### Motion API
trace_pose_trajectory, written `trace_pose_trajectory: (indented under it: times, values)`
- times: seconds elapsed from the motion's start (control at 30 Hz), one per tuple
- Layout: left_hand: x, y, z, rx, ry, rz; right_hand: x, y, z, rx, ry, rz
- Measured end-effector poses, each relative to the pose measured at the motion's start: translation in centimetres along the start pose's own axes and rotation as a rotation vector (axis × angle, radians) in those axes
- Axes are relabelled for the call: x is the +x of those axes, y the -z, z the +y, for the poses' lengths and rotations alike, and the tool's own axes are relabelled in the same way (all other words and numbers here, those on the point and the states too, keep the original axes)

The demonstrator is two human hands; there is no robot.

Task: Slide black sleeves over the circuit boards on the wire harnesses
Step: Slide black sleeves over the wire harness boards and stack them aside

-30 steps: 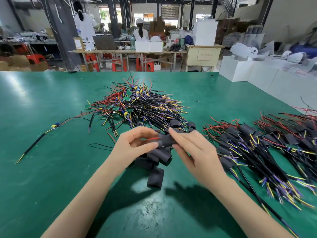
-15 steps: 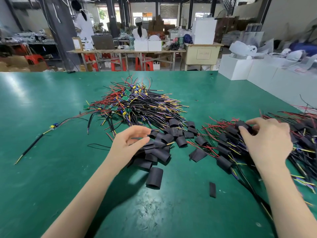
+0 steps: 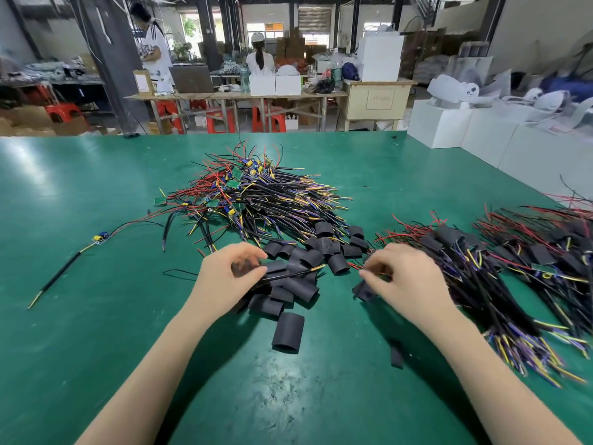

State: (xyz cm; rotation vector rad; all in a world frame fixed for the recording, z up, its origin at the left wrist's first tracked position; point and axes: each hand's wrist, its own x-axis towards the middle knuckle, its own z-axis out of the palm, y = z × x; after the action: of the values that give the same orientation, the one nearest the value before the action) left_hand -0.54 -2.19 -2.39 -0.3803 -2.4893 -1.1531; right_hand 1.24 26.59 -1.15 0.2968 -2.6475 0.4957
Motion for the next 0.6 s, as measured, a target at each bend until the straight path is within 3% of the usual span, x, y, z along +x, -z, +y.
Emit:
trace_pose_trajectory:
  times: [0.17, 0.33, 0.4, 0.5, 0.6]
  values:
    - [-0.6, -1.3, 0.6, 0.037, -0.146, -0.182, -0.3, -1.7, 0.2, -0.166, 0.101, -0.265]
    - [-0.6, -1.8, 0.3, 0.073, -0.168, -0.235, -0.6, -2.8, -1.2, -0.028, 0.172, -0.179]
    - [-0.4, -1.9, 0.2, 0.023, -0.147, -0.228, -0.7, -3.4, -2.7, 0.116, 0.228, -0.181]
    - [1.5, -2.0, 0.1, -0.022, -0.093, -0.134, -0.7, -4.5, -4.2, 0.140, 0.345, -0.245]
    - [4.8, -1.6, -1.2, 0.240, -0.114, -0.056, -0.5, -4.7, -4.3, 0.086, 0.387, -0.267]
